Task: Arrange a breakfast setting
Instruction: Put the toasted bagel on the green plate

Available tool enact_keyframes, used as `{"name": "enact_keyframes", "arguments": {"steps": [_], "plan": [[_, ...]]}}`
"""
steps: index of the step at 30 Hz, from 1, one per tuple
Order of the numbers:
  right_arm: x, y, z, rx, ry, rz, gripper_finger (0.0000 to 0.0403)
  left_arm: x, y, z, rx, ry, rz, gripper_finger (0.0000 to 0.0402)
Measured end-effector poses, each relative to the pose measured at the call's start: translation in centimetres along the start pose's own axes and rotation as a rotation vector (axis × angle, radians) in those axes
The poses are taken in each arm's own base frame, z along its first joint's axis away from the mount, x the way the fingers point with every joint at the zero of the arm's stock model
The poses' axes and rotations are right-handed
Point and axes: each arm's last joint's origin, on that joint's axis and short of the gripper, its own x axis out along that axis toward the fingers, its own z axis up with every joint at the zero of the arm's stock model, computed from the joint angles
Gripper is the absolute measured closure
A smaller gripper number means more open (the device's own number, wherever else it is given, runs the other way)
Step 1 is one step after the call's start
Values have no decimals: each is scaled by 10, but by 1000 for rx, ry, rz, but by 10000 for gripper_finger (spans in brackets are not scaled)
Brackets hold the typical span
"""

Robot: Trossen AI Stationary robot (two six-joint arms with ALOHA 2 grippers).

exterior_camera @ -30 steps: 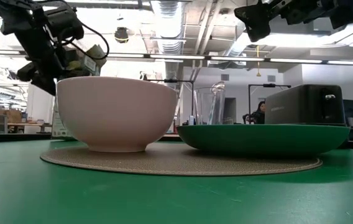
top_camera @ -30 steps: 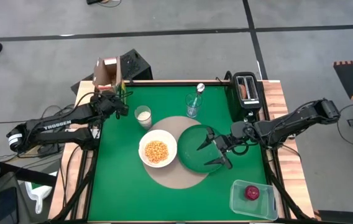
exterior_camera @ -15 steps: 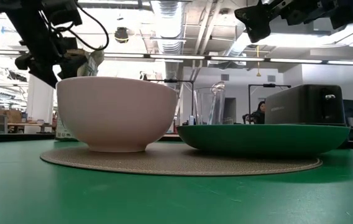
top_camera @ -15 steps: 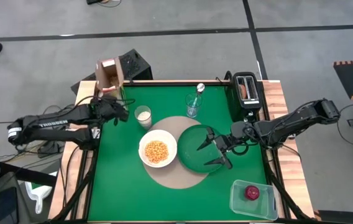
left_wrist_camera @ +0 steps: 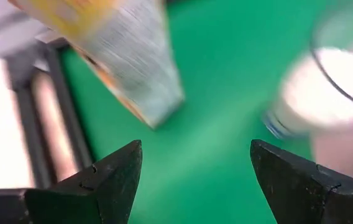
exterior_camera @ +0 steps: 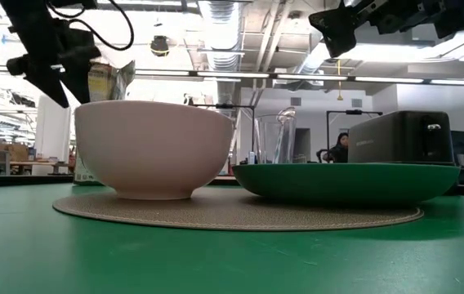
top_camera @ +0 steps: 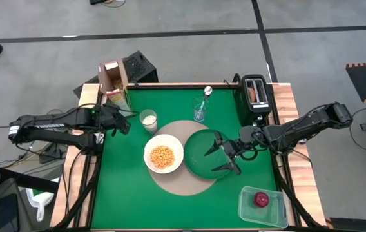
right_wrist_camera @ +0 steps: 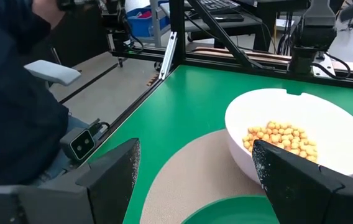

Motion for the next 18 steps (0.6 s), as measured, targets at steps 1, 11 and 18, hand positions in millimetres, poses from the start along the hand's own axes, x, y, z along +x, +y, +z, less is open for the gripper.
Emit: {"name": "enact_keyframes", "arguments": {"steps": [1, 11, 18], "plan": [[0, 0, 0, 0, 2, 0, 65, -2, -1, -1, 7, 26, -31, 116], [0, 0, 1, -2, -9, 0, 65, -29, -25, 0, 176, 106, -403, 116], [0, 0, 2, -4, -16, 0, 65, -47, -47, -4, 297, 25, -662, 116]]}}
